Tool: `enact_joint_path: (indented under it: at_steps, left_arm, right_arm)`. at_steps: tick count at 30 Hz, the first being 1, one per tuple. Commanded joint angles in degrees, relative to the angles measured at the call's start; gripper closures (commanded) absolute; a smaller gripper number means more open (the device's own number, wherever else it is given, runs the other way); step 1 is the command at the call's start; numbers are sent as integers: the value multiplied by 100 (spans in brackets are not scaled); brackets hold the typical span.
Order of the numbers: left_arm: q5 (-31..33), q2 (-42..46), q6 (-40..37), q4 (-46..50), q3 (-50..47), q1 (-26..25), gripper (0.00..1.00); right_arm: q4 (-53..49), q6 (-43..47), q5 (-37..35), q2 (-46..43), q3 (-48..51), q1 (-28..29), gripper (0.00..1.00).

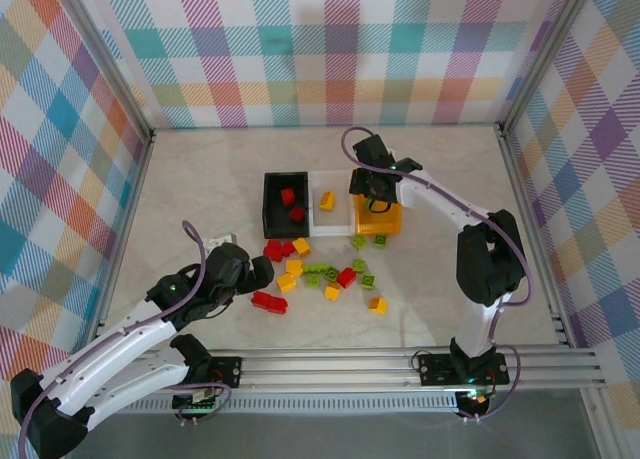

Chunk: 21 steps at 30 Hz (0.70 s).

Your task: Sort the legos into containers by color

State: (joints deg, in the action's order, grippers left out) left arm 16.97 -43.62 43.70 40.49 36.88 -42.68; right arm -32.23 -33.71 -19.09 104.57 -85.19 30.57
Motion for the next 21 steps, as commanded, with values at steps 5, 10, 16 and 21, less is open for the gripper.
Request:
enact_joint_path:
  at_steps: [5,10,16,21]
  left_arm:
    - [-167,88,47,126,-130,-65,0]
    - [-234,180,55,143,-218,-80,0]
    - [-284,326,101,78,-447,-75,0]
    - [-351,372,137,-45,-601,-81,0]
  right_arm:
    - [-12,-49,147,-1272,898,387,27]
    - [-202,-645,42,-2260,2431,1231,25]
    - [-444,-1903,151,-3146,4045,2098,25]
    - [-366,-2351,266,-3227,4575,2359,24]
